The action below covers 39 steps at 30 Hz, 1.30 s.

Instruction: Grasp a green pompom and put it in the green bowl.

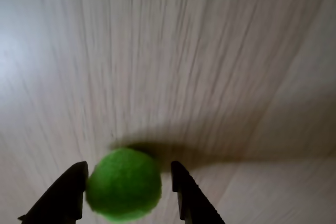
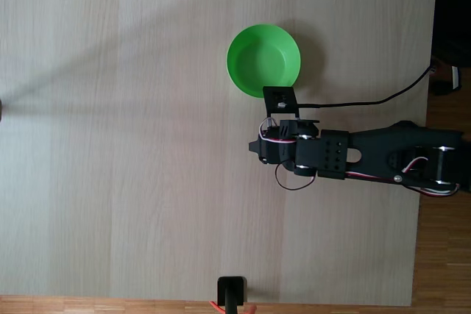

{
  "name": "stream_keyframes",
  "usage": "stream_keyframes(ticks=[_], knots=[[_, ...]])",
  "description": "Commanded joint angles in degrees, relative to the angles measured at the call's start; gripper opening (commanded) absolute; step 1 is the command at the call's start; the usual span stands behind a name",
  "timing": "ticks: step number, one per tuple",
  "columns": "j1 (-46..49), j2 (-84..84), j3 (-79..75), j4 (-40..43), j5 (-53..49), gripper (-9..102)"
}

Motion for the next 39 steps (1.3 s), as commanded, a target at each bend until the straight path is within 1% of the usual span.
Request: stream_keyframes(ticks=[1,12,14,18,21,23,34,39], knots=[[-0.6,0.1,-2.3,-0.4,-0.1,19],[-0.4,-0.2,-2.3,-0.5,-0.1,19],[0.0,-0.1,-2.0,-2.1,-0.1,18],[0.2,0.0,-1.3,-5.0,-0.1,13],[0.2,0.0,-1.3,-5.4,-0.1,8],[0.2,0.0,-1.3,-5.4,-0.1,6],[0.1,1.0,-1.3,-5.4,-0.2,6],[0.2,6.4,-1.3,-5.4,-0.2,6]])
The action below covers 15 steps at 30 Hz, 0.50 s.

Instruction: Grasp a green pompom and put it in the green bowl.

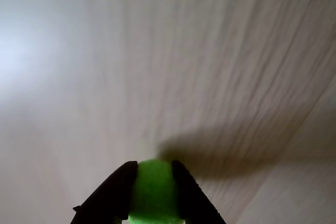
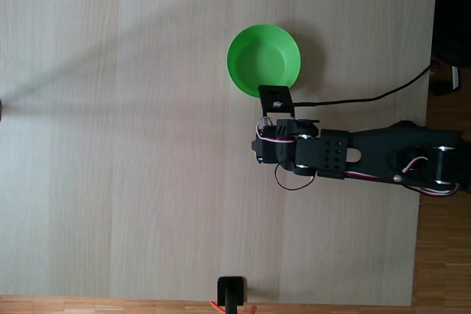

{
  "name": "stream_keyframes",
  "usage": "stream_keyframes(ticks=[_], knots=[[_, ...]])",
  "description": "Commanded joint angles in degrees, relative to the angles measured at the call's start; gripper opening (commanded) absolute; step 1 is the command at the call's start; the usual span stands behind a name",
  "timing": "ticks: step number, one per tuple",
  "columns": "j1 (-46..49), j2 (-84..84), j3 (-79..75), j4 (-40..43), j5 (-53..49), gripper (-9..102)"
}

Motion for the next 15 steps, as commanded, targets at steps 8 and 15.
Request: stream_keyframes(ticks=[8,15], knots=[[1.1,13.4,-2.1,1.6,-2.9,6],[12.3,17.9,-4.4,4.0,-7.6,6]])
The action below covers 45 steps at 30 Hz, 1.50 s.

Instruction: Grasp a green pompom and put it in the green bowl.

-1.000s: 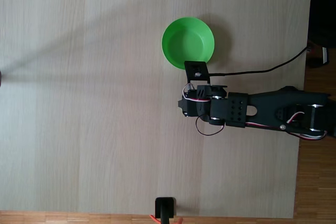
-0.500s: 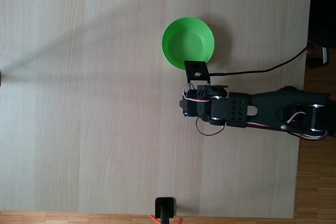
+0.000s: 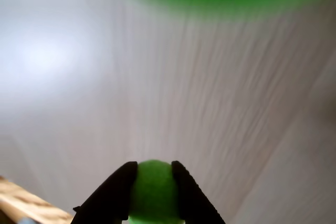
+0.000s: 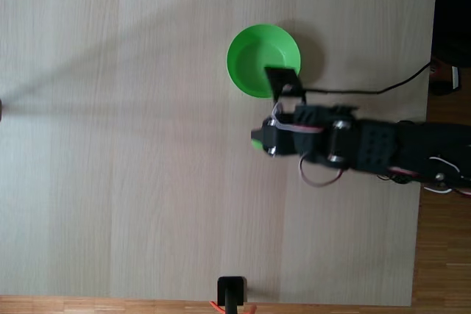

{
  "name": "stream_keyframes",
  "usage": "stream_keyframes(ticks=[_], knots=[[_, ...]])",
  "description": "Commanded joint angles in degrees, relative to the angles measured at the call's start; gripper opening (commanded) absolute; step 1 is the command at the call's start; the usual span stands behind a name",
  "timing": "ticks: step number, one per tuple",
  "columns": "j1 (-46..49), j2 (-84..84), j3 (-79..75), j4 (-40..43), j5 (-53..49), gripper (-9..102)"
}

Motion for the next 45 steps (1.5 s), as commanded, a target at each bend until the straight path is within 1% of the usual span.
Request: stream_keyframes(ticks=[1,6,12,17,25,28,32,39,42,45], knots=[[6.0,3.8,-3.5,0.3,-2.6,6],[15.9,3.6,-5.1,0.2,-7.8,6],[23.6,3.2,-7.3,-0.4,-12.9,6],[24.8,3.1,-7.6,-0.4,-15.0,8],[24.7,3.9,-7.3,0.3,-15.1,22],[24.7,4.0,-7.2,0.3,-14.8,21],[20.9,5.6,-4.5,0.3,-14.2,16],[6.4,20.9,10.6,0.2,-13.6,5],[0.8,27.9,16.1,-0.3,-10.3,-1],[-4.0,34.5,21.2,-0.5,-6.5,0]])
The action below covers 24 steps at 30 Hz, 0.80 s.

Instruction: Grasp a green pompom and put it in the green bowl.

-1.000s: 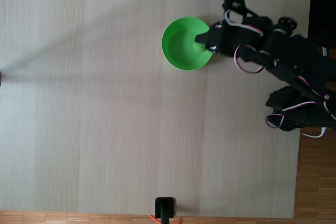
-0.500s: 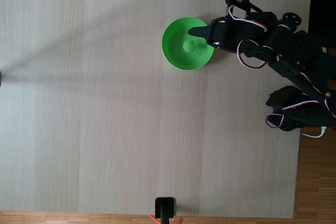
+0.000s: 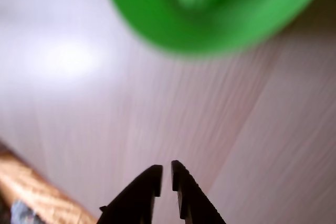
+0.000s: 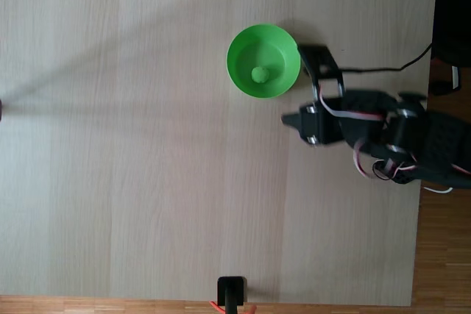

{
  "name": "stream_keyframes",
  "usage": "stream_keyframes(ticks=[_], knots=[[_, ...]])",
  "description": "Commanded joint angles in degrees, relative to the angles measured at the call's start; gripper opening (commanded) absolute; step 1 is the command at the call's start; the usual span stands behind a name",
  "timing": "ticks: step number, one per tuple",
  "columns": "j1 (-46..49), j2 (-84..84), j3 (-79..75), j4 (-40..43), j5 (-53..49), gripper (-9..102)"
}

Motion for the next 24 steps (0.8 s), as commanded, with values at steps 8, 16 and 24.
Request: stream_keyframes(ticks=[8,16,24], knots=[[-12.9,23.6,19.2,-0.8,9.6,0],[-16.4,41.9,33.7,-0.6,14.0,0],[-17.1,52.7,44.5,0.1,14.2,0]])
